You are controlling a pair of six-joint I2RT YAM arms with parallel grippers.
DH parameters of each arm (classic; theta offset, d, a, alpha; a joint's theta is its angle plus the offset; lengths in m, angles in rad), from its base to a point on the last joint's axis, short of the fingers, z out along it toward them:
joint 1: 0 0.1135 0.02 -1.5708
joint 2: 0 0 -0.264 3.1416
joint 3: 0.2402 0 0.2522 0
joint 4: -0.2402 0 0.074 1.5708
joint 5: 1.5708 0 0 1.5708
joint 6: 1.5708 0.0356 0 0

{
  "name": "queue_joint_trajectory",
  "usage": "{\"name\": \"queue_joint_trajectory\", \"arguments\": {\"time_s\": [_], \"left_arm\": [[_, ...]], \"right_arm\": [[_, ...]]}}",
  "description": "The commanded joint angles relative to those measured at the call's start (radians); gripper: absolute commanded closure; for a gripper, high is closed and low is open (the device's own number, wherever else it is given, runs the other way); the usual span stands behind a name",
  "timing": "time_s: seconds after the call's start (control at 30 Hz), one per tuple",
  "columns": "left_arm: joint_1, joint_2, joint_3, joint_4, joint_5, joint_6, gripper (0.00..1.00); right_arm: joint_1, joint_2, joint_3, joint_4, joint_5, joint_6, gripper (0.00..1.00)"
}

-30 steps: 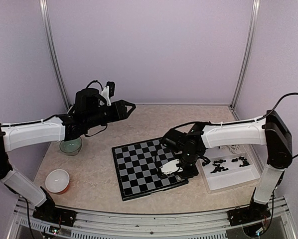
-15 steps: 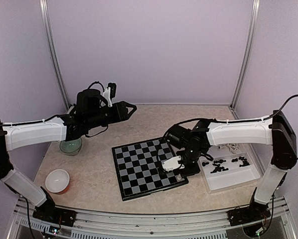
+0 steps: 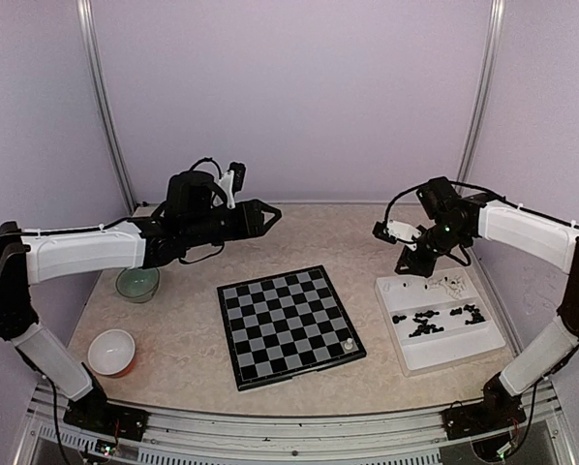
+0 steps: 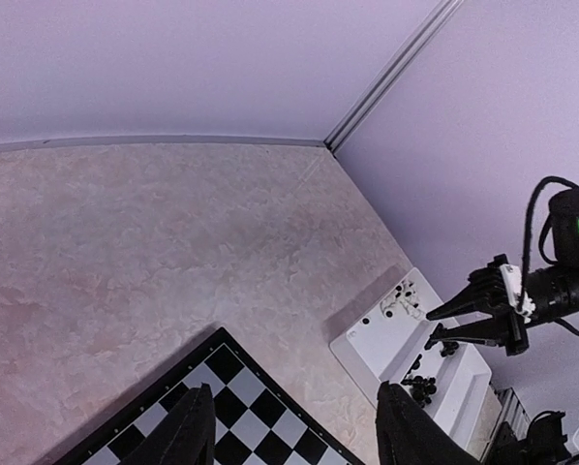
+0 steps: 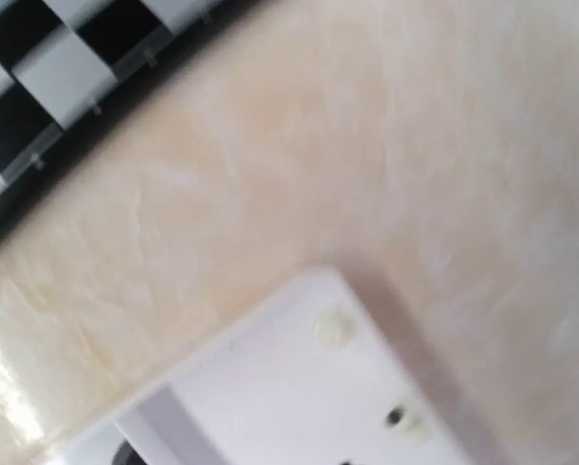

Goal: Set up the chess pieces on the board
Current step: Pick up the pawn from the storage box.

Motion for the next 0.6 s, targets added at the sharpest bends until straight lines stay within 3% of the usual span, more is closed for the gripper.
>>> {"name": "queue_joint_trajectory", "arguments": {"time_s": [0.0, 0.37, 0.57], "left_arm": [[-0.034, 0.036, 0.070, -0.032, 0.016, 0.052, 0.43], [-0.041, 0.050, 0.077, -0.038, 0.021, 0.048, 0.43], [-0.041, 0.047, 0.071, -0.038, 0.020, 0.046, 0.43]], "right_arm": [[-0.106, 0.055, -0.061, 0.035, -0.124, 0.072, 0.79], [-0.138, 0.232, -0.013, 0.082, -0.204, 0.110, 0.82], [-0.122, 0.303, 0.028, 0.104, -0.170, 0.143, 0.83]]}}
